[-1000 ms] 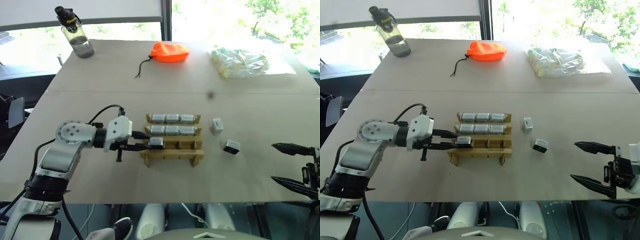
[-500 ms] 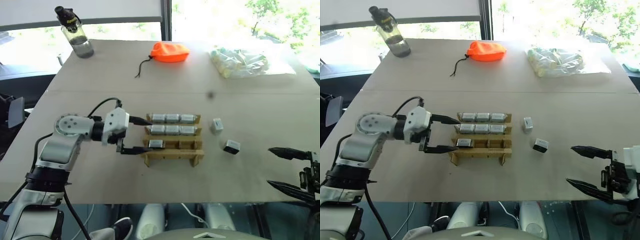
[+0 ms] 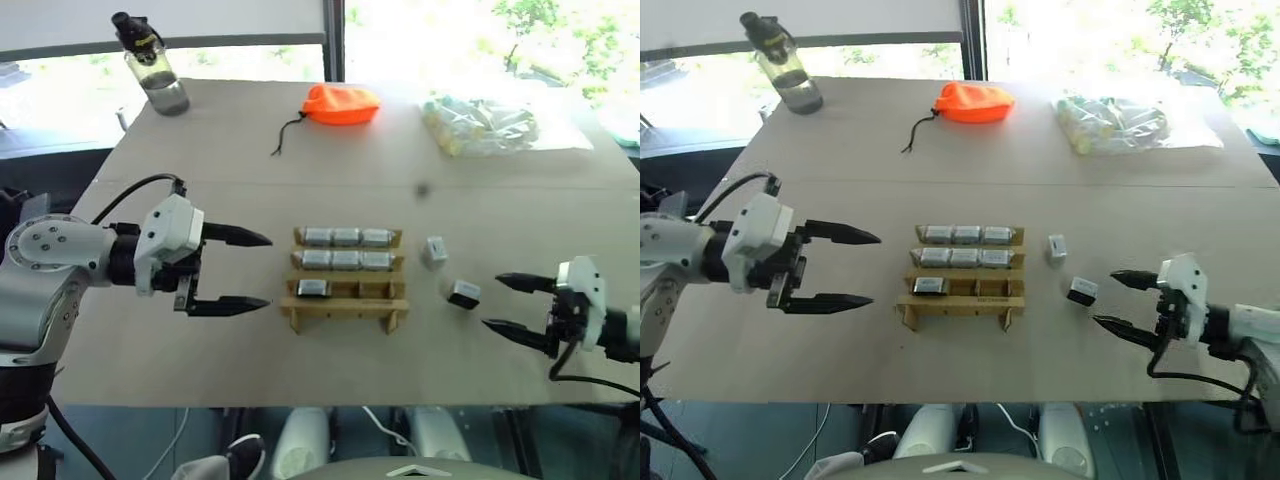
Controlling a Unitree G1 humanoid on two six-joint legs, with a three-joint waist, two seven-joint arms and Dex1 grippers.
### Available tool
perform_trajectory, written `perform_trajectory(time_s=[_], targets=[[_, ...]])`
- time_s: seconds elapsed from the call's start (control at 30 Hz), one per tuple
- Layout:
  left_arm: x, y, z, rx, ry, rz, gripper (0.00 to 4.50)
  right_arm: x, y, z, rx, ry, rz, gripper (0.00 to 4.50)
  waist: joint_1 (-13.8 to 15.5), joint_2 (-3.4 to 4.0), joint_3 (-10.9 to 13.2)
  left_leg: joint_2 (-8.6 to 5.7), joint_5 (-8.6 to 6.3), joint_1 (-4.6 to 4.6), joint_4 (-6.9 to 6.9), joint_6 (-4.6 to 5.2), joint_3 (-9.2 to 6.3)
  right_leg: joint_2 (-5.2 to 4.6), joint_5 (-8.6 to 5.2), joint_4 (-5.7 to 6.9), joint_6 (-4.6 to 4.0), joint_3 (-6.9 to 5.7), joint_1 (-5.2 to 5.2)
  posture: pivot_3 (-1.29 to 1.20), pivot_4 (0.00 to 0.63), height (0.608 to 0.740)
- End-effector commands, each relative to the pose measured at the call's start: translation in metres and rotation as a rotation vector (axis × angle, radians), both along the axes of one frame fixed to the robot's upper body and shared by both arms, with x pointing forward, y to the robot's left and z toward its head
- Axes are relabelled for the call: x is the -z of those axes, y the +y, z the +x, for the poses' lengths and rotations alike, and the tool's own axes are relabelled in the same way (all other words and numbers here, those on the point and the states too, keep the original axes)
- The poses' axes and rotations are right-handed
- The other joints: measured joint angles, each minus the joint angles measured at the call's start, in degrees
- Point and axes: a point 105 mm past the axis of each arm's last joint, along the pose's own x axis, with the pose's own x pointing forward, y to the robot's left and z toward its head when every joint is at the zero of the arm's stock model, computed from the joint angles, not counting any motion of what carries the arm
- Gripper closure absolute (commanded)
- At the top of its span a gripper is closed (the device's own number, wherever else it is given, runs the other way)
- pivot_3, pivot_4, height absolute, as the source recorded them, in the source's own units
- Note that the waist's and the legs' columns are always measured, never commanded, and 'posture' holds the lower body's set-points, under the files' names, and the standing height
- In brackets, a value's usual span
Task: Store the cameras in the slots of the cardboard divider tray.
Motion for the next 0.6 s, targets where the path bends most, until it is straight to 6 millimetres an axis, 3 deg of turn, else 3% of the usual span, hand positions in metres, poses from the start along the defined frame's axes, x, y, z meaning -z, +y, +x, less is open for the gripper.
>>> perform_trajectory(time_s=[0.03, 0.33, 0.47, 0.6], targets=[[-0.012, 0.000, -0.014, 0.025, -0.047, -0.019, 0.04, 0.005, -0.001, 0.012, -0.032, -0.044, -0.085, 0.00, -0.4, 0.00, 0.0, 0.01, 0.00, 0.01, 0.00, 0.00, 0.04, 0.01, 0.00, -0.02, 0.00, 0.04, 0.00, 0.00, 0.150, 0.740], [-0.004, 0.011, -0.025, -0.021, -0.029, -0.029, 0.04, -0.002, 0.004, 0.022, -0.088, -0.065, -0.063, 0.00, -0.4, 0.04, 0.0, 0.05, 0.00, 0.05, -0.03, -0.01, 0.07, 0.04, 0.00, 0.00, 0.01, 0.04, -0.01, 0.00, 0.150, 0.740], [-0.003, 0.012, -0.025, -0.028, -0.036, -0.034, 0.00, 0.001, 0.005, 0.016, -0.130, -0.029, -0.068, 1.19, -0.4, 0.04, 0.0, 0.04, 0.00, 0.05, -0.02, -0.01, 0.09, 0.02, 0.00, 0.01, 0.00, 0.05, -0.01, 0.00, 0.150, 0.740], [-0.002, 0.011, -0.026, -0.024, -0.033, -0.039, 0.00, 0.005, 0.008, 0.014, -0.143, -0.010, -0.069, 3.12, -0.5, 0.04, 0.0, 0.04, 0.00, 0.05, -0.03, -0.01, 0.09, 0.03, 0.01, 0.01, 0.00, 0.06, -0.02, 0.00, 0.150, 0.740]])
